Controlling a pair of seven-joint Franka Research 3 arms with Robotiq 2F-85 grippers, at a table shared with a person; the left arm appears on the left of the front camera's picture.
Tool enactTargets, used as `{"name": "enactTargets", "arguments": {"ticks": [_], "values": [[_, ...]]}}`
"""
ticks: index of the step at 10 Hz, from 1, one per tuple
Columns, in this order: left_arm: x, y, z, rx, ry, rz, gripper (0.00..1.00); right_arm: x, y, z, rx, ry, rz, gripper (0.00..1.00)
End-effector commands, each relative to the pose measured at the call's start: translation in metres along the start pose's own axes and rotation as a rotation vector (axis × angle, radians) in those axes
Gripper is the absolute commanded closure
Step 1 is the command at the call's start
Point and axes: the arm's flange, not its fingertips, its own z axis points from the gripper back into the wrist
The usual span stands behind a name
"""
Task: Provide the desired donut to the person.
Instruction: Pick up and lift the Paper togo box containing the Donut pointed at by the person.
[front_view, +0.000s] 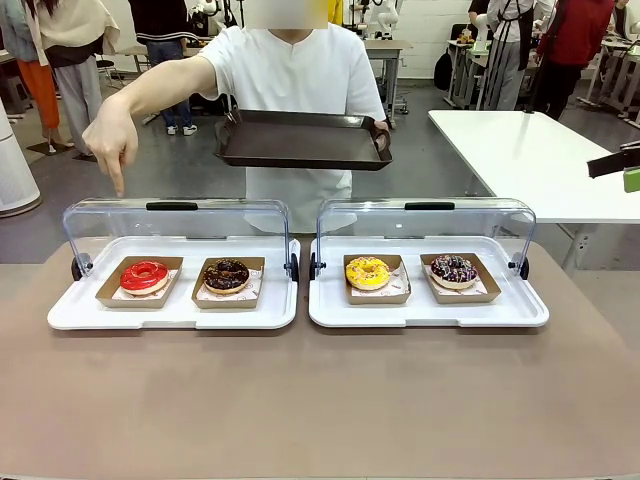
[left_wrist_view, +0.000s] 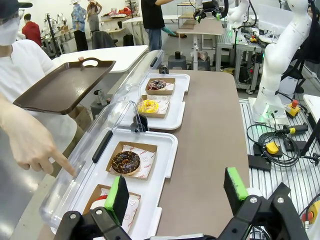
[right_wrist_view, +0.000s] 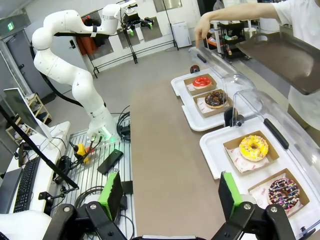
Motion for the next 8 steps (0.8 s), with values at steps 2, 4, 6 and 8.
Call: {"name": "enactTargets", "arguments": {"ticks": [2, 4, 6, 8], "values": [[0.001, -0.002, -0.007, -0.107, 0.198, -0.057, 0.0, 0.0, 0.0, 0.0, 0.008, -0.011, 0.004, 0.0], [-0.005, 0.007, -0.036, -0.174, 0.63, -0.053, 0.0, 0.0, 0.0, 0.0, 0.008, -0.011, 0.004, 0.0], [-0.023, 0.024, -0.073, -0.238, 0.932, -0.034, 0.0, 0.0, 0.0, 0.0, 0.008, -0.011, 0.004, 0.0], [-0.039, 0.042, -0.105, -0.252, 1.027, -0.092, 0.0, 0.0, 0.0, 0.0, 0.008, -0.011, 0.004, 0.0]]}}
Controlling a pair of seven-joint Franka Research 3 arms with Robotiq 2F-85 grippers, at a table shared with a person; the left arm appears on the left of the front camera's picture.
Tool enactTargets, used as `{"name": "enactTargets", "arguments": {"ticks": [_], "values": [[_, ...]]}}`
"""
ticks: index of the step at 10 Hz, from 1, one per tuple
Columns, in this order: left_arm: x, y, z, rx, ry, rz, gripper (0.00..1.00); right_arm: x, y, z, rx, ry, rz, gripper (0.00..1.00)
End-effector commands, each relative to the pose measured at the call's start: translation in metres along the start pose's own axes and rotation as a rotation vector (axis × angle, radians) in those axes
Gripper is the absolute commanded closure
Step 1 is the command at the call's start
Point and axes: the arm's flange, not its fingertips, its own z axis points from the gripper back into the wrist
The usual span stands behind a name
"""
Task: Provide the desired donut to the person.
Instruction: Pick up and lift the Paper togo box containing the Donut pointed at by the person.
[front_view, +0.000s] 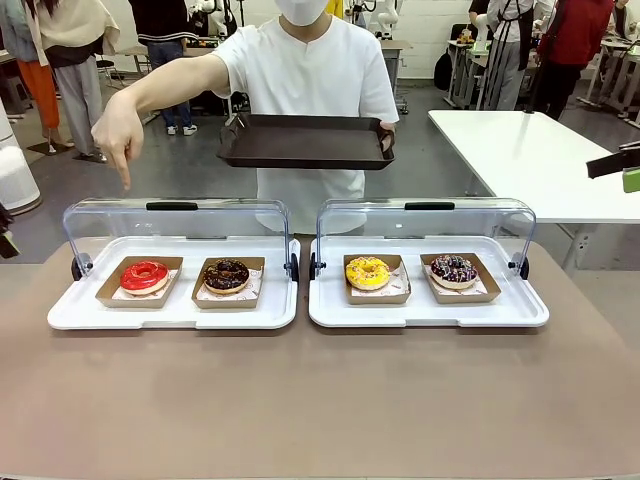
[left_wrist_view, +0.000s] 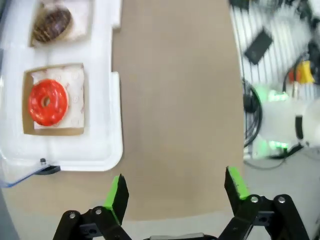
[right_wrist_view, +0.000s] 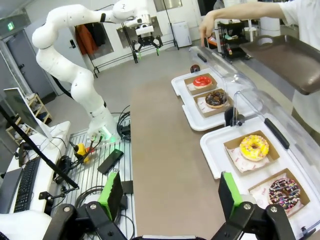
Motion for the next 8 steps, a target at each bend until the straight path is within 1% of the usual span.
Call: {"name": "enactTargets", "arguments": {"ticks": [1, 2, 3, 6, 8], "values": [[0.007, 0.026, -0.027, 0.005, 0.113, -0.017, 0.0, 0.0, 0.0, 0.001, 0.007, -0.013, 0.005, 0.0], [0.013, 0.044, -0.044, -0.001, 0.155, -0.026, 0.0, 0.0, 0.0, 0.001, 0.007, -0.013, 0.005, 0.0], [0.017, 0.062, -0.056, -0.005, 0.172, -0.036, 0.0, 0.0, 0.0, 0.001, 0.007, -0.013, 0.005, 0.0], [0.029, 0.109, -0.083, 0.065, 0.221, -0.06, 0.0, 0.0, 0.0, 0.001, 0.007, -0.013, 0.005, 0.0], [0.033, 0.124, -0.096, 0.121, 0.208, -0.072, 0.0, 0.0, 0.0, 0.001, 0.007, -0.013, 0.005, 0.0]]}}
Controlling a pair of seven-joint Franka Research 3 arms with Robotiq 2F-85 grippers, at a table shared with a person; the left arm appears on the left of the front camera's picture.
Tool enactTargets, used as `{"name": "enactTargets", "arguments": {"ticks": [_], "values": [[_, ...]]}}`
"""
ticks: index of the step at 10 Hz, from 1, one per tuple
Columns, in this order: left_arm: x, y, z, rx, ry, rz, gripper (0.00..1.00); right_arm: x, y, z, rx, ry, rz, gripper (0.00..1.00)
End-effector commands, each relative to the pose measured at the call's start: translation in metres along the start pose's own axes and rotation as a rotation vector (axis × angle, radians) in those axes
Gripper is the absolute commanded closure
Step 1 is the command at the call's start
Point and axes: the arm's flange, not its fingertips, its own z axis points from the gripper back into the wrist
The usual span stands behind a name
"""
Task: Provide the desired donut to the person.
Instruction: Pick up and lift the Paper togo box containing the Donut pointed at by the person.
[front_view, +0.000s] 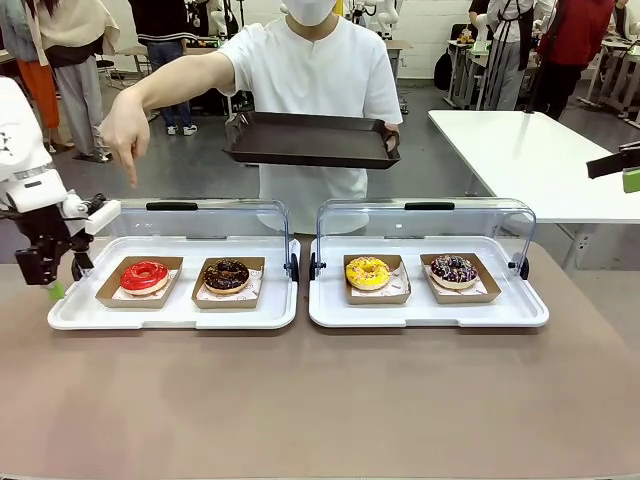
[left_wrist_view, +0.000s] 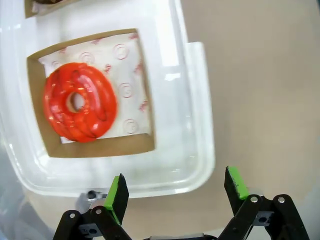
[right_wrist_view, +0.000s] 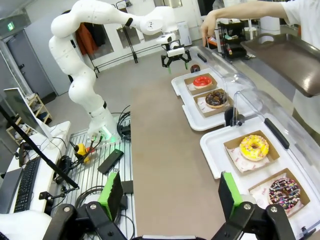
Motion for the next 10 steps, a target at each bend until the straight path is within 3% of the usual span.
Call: {"name": "enactTargets", "arguments": {"ticks": [1, 4, 5, 10], "values": [[0.007, 0.008, -0.007, 0.038, -0.003, 0.009, 0.0, 0.0, 0.0, 0.001, 0.006, -0.013, 0.005, 0.0], [0.013, -0.002, -0.005, 0.06, -0.051, -0.029, 0.0, 0.0, 0.0, 0.001, 0.006, -0.013, 0.005, 0.0], [0.01, 0.009, -0.009, 0.045, 0.0, -0.015, 0.0, 0.0, 0.0, 0.001, 0.006, -0.013, 0.005, 0.0], [0.01, 0.009, -0.009, 0.045, 0.0, -0.015, 0.0, 0.0, 0.0, 0.001, 0.006, -0.013, 0.005, 0.0]]}}
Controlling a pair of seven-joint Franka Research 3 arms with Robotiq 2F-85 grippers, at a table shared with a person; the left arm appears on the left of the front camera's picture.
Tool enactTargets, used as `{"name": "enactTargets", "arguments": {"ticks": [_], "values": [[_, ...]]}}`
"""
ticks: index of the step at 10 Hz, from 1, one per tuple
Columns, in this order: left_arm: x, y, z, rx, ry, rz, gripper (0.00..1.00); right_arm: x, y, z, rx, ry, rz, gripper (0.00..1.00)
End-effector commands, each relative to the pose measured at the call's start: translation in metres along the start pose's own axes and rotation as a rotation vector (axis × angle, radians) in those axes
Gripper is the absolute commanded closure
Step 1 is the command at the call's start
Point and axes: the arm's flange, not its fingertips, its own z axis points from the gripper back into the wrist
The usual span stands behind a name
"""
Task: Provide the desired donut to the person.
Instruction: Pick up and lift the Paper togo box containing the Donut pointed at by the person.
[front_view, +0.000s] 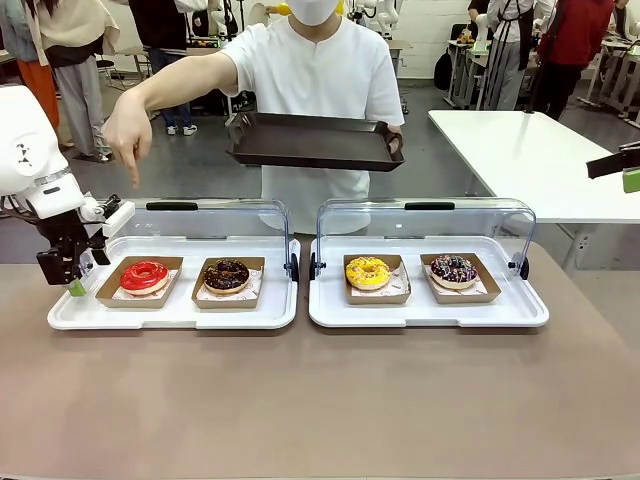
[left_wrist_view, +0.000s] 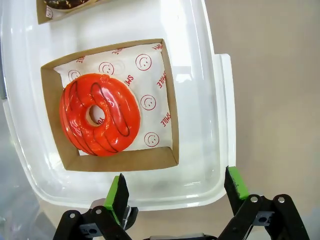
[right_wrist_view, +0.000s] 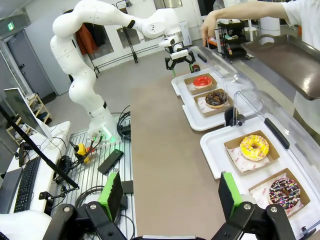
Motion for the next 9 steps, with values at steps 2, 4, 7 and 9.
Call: {"name": "enactTargets", "arguments": {"ticks": [2, 4, 7, 9], "values": [[0.005, -0.006, -0.006, 0.013, 0.032, -0.029, 0.0, 0.0, 0.0, 0.001, 0.006, -0.013, 0.006, 0.0], [0.015, -0.012, -0.015, 0.043, 0.059, -0.038, 0.0, 0.0, 0.0, 0.001, 0.006, -0.013, 0.006, 0.0], [0.02, -0.013, -0.027, 0.068, 0.067, -0.018, 0.0, 0.0, 0.0, 0.001, 0.006, -0.013, 0.006, 0.0], [0.021, -0.013, -0.032, 0.073, 0.085, -0.009, 0.0, 0.0, 0.0, 0.001, 0.006, -0.013, 0.006, 0.0]]}}
